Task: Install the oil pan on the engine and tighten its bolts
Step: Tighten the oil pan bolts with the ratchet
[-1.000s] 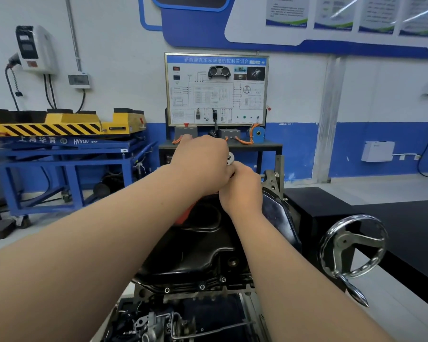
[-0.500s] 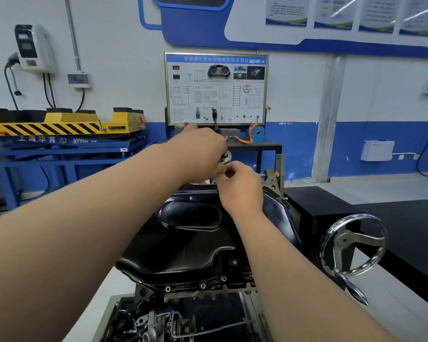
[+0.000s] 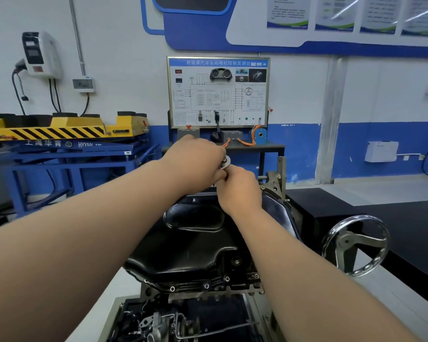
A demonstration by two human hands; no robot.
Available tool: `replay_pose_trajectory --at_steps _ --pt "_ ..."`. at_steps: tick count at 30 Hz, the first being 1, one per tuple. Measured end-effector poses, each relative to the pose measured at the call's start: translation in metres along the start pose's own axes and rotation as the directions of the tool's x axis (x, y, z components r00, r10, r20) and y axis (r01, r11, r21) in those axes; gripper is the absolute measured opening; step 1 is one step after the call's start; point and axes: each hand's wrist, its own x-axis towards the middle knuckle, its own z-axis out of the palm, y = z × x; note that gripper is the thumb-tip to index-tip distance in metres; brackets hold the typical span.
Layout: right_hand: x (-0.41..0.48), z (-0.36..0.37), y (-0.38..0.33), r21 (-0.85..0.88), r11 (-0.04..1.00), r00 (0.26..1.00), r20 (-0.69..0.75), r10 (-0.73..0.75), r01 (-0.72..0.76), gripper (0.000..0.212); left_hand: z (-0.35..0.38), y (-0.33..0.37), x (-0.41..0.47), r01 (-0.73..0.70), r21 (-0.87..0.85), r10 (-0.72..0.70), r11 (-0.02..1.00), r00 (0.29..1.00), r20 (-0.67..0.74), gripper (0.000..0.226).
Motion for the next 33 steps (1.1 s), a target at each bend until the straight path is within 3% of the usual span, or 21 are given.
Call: replay_pose_trajectory --at_steps 4,9,16,21,33 --pt "0.000 -0.011 -0.010 0.017 0.998 0.998 -0.013 -0.058 0.058 0.013 -0.007 0.009 -0.004 0.131 -0.091 -0.138 0.987 0.987 -0.076 0.023" --pt "0.018 -0.048 -0.008 -0.031 0.991 0.990 0.067 -0.126 0.128 0.031 -0.028 0.013 0.000 0.155 -0.258 -0.195 0.954 0.971 -0.137 0.025" --pt "0.026 -0.082 0.026 -0.172 0.957 0.944 0.276 -0.179 0.232 0.030 -0.026 0.031 0.017 0.067 -0.275 -0.097 0.959 0.991 -0.095 0.017" --pt "0.035 -0.085 0.032 -0.176 0.942 0.933 0.274 -0.232 0.285 0.027 -0.027 0.035 0.027 0.007 -0.222 -0.033 0.975 0.993 -0.114 0.013" --pt "0.040 -0.074 0.035 -0.199 0.931 0.930 0.272 -0.247 0.305 0.031 -0.016 0.035 0.030 0.022 -0.214 -0.043 0.977 0.995 -0.094 0.020"
